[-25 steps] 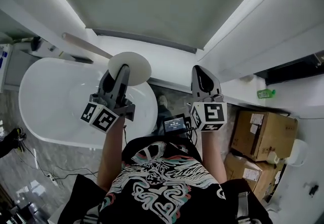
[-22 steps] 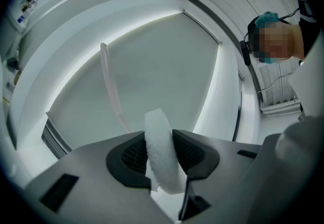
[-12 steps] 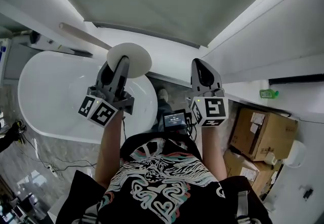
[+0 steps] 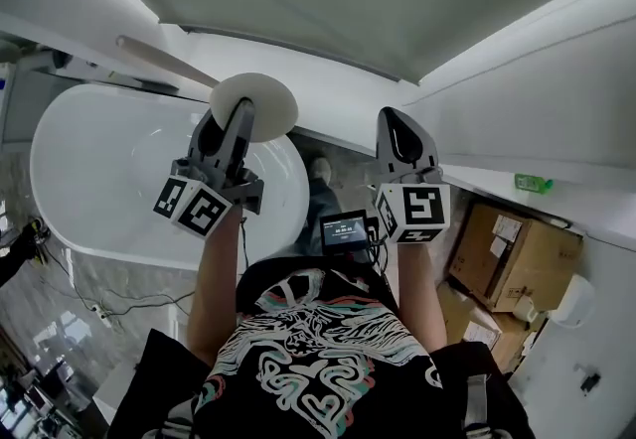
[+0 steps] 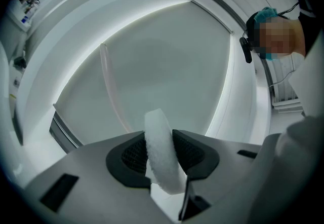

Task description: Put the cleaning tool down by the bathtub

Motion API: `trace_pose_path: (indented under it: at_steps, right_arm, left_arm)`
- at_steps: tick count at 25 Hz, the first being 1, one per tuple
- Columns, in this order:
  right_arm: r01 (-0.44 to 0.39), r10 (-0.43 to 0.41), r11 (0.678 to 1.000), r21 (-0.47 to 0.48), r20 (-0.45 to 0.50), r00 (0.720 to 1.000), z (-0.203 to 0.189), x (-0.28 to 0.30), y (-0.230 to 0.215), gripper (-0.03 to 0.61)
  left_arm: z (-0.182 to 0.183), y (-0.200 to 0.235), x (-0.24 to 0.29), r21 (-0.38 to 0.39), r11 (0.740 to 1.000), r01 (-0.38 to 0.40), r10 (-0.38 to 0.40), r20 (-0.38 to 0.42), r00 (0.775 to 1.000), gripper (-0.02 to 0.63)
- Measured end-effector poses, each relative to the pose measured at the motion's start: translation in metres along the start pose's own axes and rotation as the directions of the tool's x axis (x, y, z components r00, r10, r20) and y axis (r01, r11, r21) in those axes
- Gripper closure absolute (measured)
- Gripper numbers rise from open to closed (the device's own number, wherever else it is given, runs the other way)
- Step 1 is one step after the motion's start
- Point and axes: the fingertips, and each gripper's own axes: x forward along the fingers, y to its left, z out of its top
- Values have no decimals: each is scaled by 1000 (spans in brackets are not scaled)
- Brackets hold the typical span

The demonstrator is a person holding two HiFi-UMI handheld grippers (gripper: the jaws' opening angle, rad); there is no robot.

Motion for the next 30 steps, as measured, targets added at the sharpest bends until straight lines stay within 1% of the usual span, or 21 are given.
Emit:
trace_pose_path:
  at_steps: [4, 10, 15, 22, 30]
  right_arm:
    - [-8, 7, 999, -38, -37, 999, -11, 15, -2, 551]
    - [-12, 9, 999, -38, -84, 996, -36, 46, -11, 551]
    - [-23, 18, 999, -41, -123, 992, -55, 67, -15, 551]
    - [-40, 32, 998, -42, -169, 985, -85, 96, -21, 551]
    - [-41, 27, 998, -58, -227, 973, -125, 126, -29, 551]
  left_arm:
    - [-11, 15, 10, -20, 1000, -21, 21, -18, 1000, 472]
    - [-43, 44, 29, -17, 998, -54, 53, -79, 995, 472]
    - [-61, 69, 37, -48, 995, -87, 82, -97, 992, 472]
    - [-89, 97, 52, -74, 991, -109, 99, -130, 987, 472]
    - [-125, 130, 61, -110, 984, -142, 122, -166, 979, 472]
